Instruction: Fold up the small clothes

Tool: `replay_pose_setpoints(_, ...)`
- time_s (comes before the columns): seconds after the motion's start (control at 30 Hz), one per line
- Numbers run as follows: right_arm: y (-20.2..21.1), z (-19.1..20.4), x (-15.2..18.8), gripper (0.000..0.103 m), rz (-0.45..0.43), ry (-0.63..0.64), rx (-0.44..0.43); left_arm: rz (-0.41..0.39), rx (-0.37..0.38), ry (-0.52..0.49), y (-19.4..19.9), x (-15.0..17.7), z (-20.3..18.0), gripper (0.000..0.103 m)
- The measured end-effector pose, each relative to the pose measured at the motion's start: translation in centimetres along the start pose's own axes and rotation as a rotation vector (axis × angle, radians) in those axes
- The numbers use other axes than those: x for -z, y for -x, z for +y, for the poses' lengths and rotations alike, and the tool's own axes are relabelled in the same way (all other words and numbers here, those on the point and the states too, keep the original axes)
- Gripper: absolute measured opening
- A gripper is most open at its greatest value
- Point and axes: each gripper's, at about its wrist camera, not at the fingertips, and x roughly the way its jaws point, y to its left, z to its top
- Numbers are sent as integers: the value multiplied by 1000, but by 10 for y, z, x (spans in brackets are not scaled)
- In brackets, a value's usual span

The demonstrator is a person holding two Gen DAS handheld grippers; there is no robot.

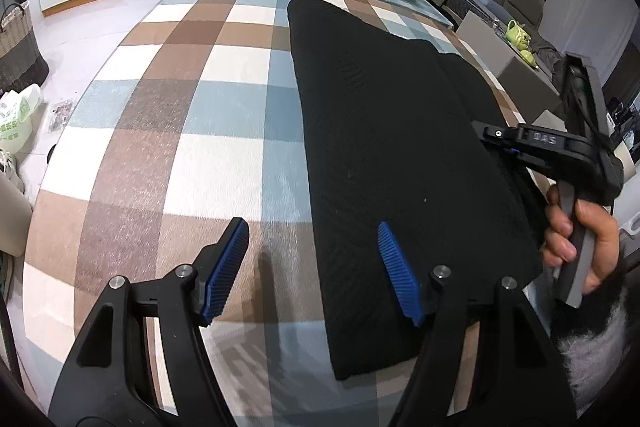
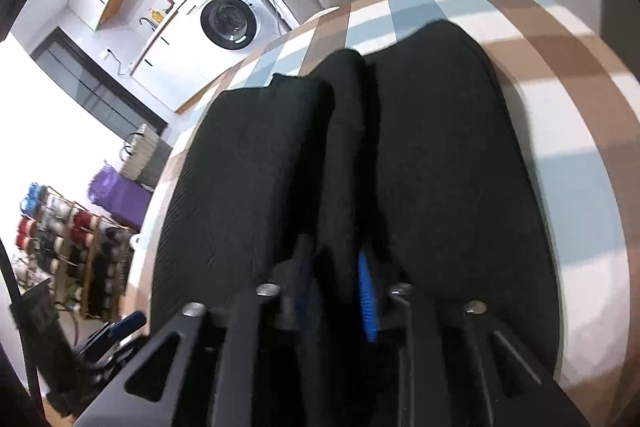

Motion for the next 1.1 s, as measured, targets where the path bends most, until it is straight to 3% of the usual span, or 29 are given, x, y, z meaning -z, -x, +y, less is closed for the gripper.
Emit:
replay_pose_setpoints(0.07,3,7,-11,6,-17,30,-12,-4,4,4,-1,-5,-1,65)
replay_pose_setpoints(0.13,30,20,-12,6,-117,93,-52,-11,8,0,-1,-10,-3,65)
replay_pose_setpoints(0.2,52,24,-14,6,-168,118,-26,-15,12,-6,-1,-13,-5,65)
replay_pose_setpoints(0.3,55,9,-7,6,-151,94,75,-12,23,-16,-6,-16,-9,65)
replay_pose_setpoints(0.37,34,-11,-5,7,-77,51,134,1,21,-22,-12,-17,-13,65)
replay_pose_setpoints(0.43,26,-21,-3,9,-34,22,143,5,21,-31,-14,-17,-16,65)
replay_pose_setpoints(0.5,33,-23,-2,13,-53,10,117,2,19,-40,-14,-17,-18,65)
replay_pose_setpoints(0.6,54,-15,-1,27,-121,36,93,7,26,-29,-17,-17,-17,65)
replay_pose_setpoints(0.7,54,-6,-9,34,-127,70,96,15,25,-28,-21,-17,-16,65)
replay_pose_setpoints(0.83,21,-20,-38,32,-75,11,117,12,27,-33,-22,-19,-17,65)
replay_pose_setpoints(0.9,6,-26,-50,20,-47,-27,110,-1,25,-26,-22,-21,-16,65)
replay_pose_setpoints(0.93,5,-26,-51,8,-45,-32,98,-6,22,-19,-22,-23,-15,65)
replay_pose_setpoints(1.0,17,-16,-52,7,-104,6,52,-15,26,-12,-21,-26,-13,65)
replay_pose_setpoints(1.03,24,-9,-49,8,-131,54,97,-20,27,-7,-22,-28,-13,65)
replay_pose_setpoints(1.1,19,-17,-48,8,-97,42,166,-17,33,4,-25,-31,-11,65)
